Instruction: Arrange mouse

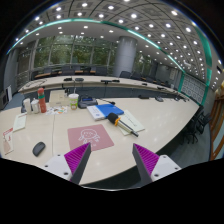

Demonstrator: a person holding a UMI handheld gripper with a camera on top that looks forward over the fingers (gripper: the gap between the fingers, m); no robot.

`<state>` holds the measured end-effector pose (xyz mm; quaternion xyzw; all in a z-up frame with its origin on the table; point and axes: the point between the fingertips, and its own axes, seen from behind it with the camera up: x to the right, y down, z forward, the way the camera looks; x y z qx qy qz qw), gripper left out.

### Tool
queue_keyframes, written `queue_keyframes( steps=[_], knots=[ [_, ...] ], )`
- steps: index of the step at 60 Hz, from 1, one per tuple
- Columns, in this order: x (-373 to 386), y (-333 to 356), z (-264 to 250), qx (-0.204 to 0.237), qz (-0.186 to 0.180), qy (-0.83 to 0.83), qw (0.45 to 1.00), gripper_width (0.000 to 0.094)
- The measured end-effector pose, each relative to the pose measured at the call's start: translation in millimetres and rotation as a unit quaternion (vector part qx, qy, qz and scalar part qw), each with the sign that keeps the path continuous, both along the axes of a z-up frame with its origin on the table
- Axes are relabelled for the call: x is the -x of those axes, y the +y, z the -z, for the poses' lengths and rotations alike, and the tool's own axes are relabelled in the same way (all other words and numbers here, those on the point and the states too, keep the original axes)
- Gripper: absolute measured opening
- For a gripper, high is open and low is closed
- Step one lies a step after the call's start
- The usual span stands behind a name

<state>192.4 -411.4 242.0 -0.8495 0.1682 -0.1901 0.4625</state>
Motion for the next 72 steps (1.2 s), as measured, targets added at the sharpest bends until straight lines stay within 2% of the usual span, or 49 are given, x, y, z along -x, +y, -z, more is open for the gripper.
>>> queue_keyframes(
  steps=[11,12,19,27,40,50,60,72],
  knots=[
    [29,11,39,0.018,0.016,-0.011,1.0,0.0854],
    [17,-11,29,0.021,0.015,-0.009,1.0,0.0855],
    [68,18,89,0.021,0.008,0.009,1.0,0.0853],
    [128,32,144,0.029,-0.028,0.039,0.998,0.0852],
    [253,84,195,0.029,-0.138,0.091,0.986,0.0853],
    [322,145,223,0.019,-0.199,0.119,0.973,0.0853],
    [346,195,251,0.033,-0.208,0.122,0.97,0.0857],
    [349,244,249,0.016,-0.201,0.127,0.971,0.0843]
  ],
)
